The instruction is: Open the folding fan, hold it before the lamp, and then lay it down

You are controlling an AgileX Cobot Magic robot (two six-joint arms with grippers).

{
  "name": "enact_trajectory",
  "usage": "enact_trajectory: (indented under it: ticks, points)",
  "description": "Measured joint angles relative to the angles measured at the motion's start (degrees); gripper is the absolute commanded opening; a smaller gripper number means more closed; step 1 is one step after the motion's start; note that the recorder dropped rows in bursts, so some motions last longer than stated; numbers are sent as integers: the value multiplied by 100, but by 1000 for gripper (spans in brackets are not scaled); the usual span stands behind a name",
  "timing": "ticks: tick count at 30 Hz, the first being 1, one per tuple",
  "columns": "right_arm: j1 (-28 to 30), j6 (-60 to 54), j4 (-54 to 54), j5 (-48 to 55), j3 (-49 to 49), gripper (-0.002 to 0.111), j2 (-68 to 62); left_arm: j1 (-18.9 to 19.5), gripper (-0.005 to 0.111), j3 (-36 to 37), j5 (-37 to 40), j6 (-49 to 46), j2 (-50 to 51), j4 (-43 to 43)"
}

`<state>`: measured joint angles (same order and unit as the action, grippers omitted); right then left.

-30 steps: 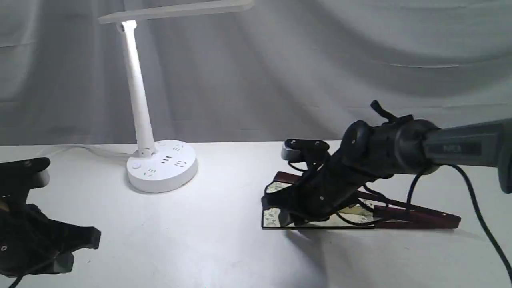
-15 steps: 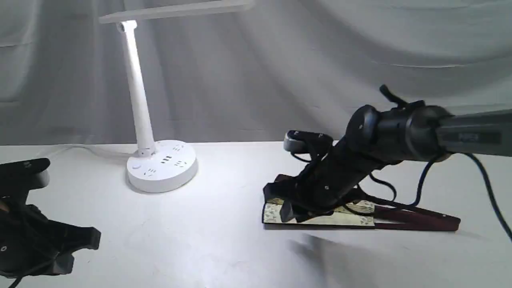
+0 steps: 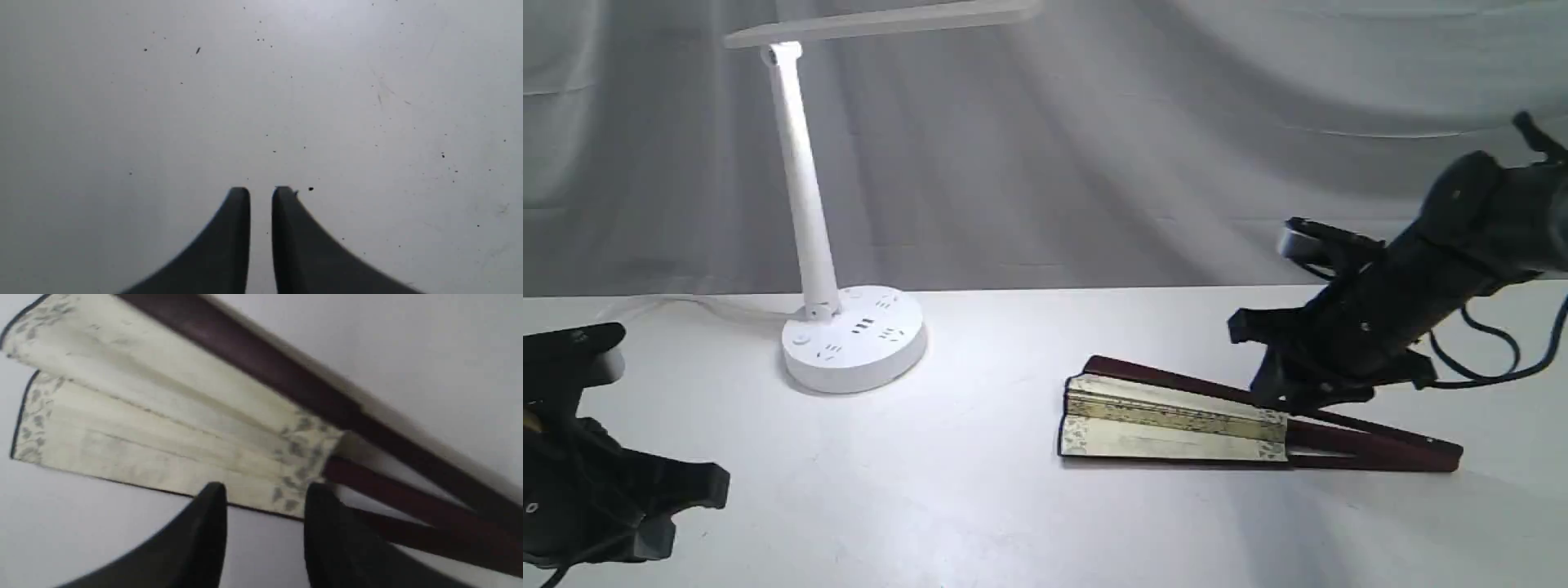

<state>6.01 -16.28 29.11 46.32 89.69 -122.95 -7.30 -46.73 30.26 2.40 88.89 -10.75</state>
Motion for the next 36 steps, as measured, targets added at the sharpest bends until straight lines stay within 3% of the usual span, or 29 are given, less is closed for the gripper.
enact_trajectory:
  ticks: [12, 22, 36]
  points:
    - [680, 31, -368, -140, 0, 33, 0, 0, 9, 0, 0, 0, 0, 0]
    - [1268, 1012, -415, 79, 0, 33, -110, 0, 9, 0, 0, 0, 0, 0]
    - [1304, 942, -428, 931, -10, 33, -318, 0, 9, 0, -20, 0, 0, 0]
